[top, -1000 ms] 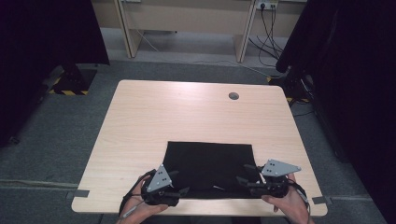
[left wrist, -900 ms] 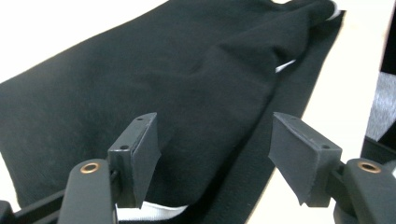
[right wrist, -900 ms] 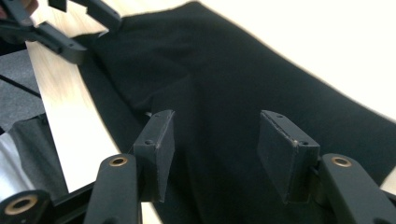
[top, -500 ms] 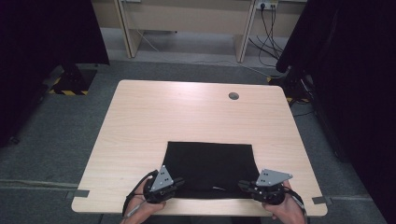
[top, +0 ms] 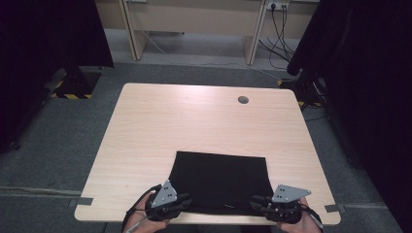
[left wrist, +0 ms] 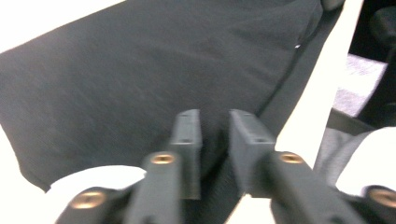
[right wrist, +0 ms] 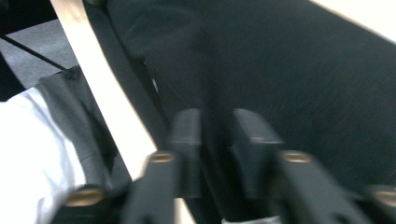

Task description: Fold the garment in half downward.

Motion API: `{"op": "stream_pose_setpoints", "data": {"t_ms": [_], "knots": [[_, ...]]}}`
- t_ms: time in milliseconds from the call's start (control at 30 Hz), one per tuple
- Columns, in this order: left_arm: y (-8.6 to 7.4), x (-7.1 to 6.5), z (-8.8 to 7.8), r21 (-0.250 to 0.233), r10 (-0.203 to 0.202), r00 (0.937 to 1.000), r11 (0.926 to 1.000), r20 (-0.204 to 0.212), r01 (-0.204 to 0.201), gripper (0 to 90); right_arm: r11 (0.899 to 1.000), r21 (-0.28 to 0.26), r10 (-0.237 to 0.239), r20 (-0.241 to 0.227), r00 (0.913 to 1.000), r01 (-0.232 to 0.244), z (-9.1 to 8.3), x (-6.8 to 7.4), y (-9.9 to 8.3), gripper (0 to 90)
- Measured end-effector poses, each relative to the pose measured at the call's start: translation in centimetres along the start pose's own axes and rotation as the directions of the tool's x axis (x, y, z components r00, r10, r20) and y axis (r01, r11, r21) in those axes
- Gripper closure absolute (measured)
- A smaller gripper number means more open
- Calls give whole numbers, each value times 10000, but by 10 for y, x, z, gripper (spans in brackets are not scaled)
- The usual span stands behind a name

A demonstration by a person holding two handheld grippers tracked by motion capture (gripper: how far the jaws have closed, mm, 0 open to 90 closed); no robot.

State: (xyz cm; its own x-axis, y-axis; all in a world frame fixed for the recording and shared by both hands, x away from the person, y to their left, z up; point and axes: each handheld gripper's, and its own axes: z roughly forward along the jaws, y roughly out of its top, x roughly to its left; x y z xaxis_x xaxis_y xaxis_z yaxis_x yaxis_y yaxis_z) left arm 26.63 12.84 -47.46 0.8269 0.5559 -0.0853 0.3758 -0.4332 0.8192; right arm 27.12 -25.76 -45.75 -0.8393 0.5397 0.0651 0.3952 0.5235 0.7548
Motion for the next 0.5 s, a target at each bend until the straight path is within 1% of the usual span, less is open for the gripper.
{"op": "stream_pose_setpoints", "data": {"t_ms": [33, 67, 100, 167, 200, 267, 300, 333, 400, 433, 500], "knots": [[1, 0, -2, -127, -159, 9999, 9998, 5, 159, 628, 9998, 79, 165, -76, 9998, -165, 0, 0, -1, 607], [3, 0, -5, -298, -197, 9998, 9994, 24, 197, 566, 9995, -46, 319, -20, 9995, -319, -2, -1, 0, 565], [6, 1, -8, -551, -242, 9997, 9982, 57, 245, 512, 9988, -255, 430, 28, 9991, -429, -6, -3, 2, 543], [16, 4, -12, -1058, -500, 9987, 9931, 20, 499, 416, 9964, -692, 508, 144, 9986, -497, -14, -7, 10, 501], [21, 6, -12, -1201, -633, 9980, 9908, -21, 626, 388, 9949, -854, 563, 238, 9981, -540, -17, -10, 14, 487], [30, 12, -8, -1341, -820, 9965, 9878, -168, 790, 351, 9929, -1010, 678, 505, 9964, -625, -20, -18, 22, 468], [33, 15, -4, -1272, -948, 9950, 9878, -317, 900, 335, 9913, -1075, 826, 636, 9945, -755, -18, -22, 25, 459], [35, 18, 2, -1042, -1061, 9928, 9895, -563, 998, 316, 9899, -1073, 1007, 750, 9921, -924, -16, -26, 27, 448], [35, 22, 13, -438, -1013, 9886, 9943, -1111, 970, 293, 9909, -922, 1066, 939, 9899, -980, -8, -31, 30, 437], [33, 22, 18, -179, -980, 9873, 9952, -1253, 965, 291, 9920, -813, 1042, 996, 9895, -963, -3, -32, 29, 435], [27, 23, 22, 194, -961, 9864, 9948, -1333, 995, 285, 9939, -496, 1038, 1215, 9872, -984, 6, -32, 26, 422]]}}
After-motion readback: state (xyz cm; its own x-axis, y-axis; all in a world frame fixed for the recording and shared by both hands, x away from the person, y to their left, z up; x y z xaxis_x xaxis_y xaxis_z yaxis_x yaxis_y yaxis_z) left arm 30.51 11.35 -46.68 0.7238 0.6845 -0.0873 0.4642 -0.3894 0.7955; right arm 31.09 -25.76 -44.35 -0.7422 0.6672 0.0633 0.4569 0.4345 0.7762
